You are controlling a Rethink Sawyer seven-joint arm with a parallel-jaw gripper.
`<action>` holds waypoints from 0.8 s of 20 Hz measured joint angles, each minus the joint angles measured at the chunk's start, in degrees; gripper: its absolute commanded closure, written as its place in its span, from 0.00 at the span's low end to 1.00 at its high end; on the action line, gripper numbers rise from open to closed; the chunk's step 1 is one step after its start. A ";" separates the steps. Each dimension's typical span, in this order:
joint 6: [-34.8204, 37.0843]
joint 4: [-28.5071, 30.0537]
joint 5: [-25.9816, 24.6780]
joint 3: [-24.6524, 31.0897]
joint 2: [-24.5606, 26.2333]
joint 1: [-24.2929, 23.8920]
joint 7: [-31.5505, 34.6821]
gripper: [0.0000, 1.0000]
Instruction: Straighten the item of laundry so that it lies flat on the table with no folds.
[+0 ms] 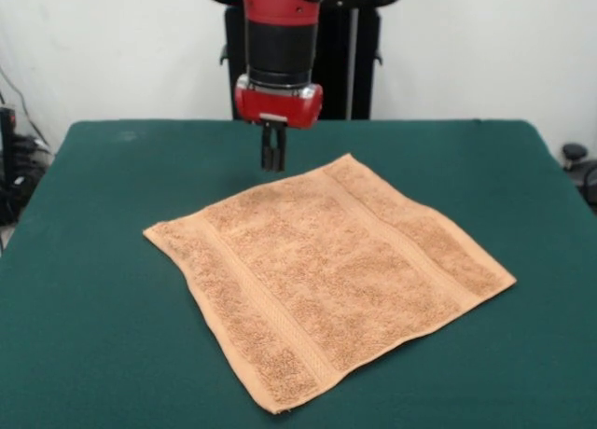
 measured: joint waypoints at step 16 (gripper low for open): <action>8.62 -7.75 0.14 -0.01 -9.17 3.52 0.00 1.00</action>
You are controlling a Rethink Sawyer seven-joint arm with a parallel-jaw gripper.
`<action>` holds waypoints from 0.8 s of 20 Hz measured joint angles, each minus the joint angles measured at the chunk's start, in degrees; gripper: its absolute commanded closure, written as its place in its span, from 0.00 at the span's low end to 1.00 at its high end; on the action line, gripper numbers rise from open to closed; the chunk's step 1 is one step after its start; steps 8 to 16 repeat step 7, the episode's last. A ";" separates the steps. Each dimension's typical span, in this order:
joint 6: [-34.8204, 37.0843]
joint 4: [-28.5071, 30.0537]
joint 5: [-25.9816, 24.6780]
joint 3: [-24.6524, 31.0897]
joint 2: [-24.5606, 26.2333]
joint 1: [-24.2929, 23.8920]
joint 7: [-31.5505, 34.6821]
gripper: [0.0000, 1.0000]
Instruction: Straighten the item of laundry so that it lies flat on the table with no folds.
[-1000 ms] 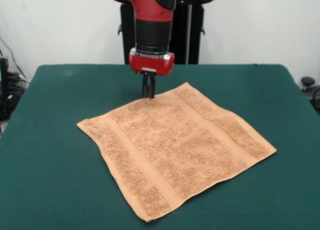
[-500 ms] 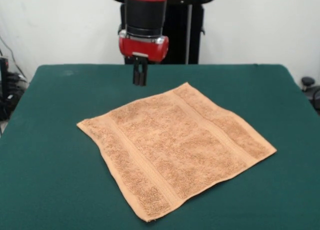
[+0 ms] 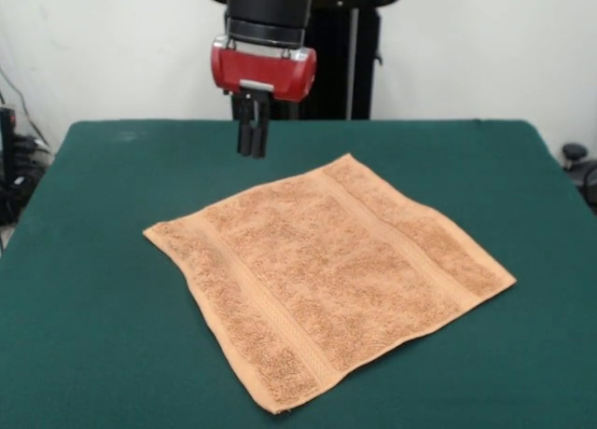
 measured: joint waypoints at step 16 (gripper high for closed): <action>0.01 -1.82 -0.04 0.00 -0.67 0.69 0.00 1.00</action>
